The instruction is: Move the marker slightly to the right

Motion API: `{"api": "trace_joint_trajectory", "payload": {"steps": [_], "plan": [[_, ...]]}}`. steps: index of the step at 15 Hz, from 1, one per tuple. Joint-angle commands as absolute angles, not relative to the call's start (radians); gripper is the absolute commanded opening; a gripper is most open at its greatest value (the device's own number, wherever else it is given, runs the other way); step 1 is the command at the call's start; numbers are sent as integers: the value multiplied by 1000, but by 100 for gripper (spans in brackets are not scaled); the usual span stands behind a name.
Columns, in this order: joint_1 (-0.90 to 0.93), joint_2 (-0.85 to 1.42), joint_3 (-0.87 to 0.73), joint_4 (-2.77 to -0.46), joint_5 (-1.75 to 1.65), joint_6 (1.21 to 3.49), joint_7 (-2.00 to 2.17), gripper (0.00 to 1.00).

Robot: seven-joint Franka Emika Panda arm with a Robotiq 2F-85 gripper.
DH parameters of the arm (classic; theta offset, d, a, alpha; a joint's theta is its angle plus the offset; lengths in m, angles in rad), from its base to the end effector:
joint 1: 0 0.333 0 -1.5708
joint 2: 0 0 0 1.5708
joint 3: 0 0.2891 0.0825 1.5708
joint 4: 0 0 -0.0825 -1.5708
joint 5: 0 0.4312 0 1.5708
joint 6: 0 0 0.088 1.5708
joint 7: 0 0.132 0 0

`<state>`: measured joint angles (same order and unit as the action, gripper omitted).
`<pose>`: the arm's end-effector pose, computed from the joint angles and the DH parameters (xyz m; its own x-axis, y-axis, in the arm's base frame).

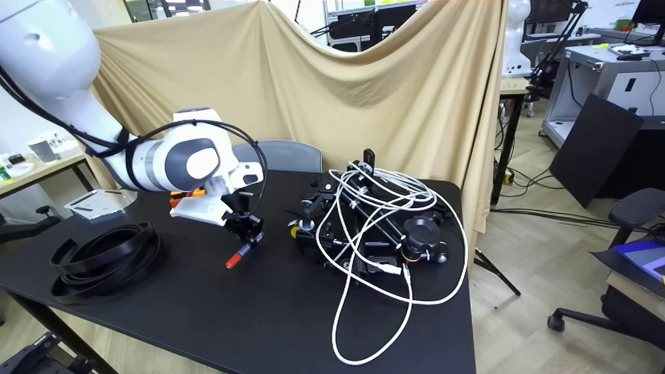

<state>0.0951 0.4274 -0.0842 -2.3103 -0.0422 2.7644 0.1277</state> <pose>0.5321 0.0020 0.0690 0.9971 -0.0689 0.0327 -0.0704 -0.9964 0.0477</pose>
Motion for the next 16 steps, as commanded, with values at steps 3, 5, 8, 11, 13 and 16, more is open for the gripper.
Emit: {"api": "trace_joint_trajectory", "payload": {"steps": [3,5,8,11,13,16], "plan": [[94,449,-86,-2305,-54,2776,143,32],[93,453,-84,-2303,-51,2772,141,53],[91,453,-82,-2305,-49,2770,138,73],[93,434,-82,-2317,-47,2772,142,93],[90,414,-75,-2324,-35,2765,145,100],[97,381,-77,-2329,-35,2740,155,100]]}}
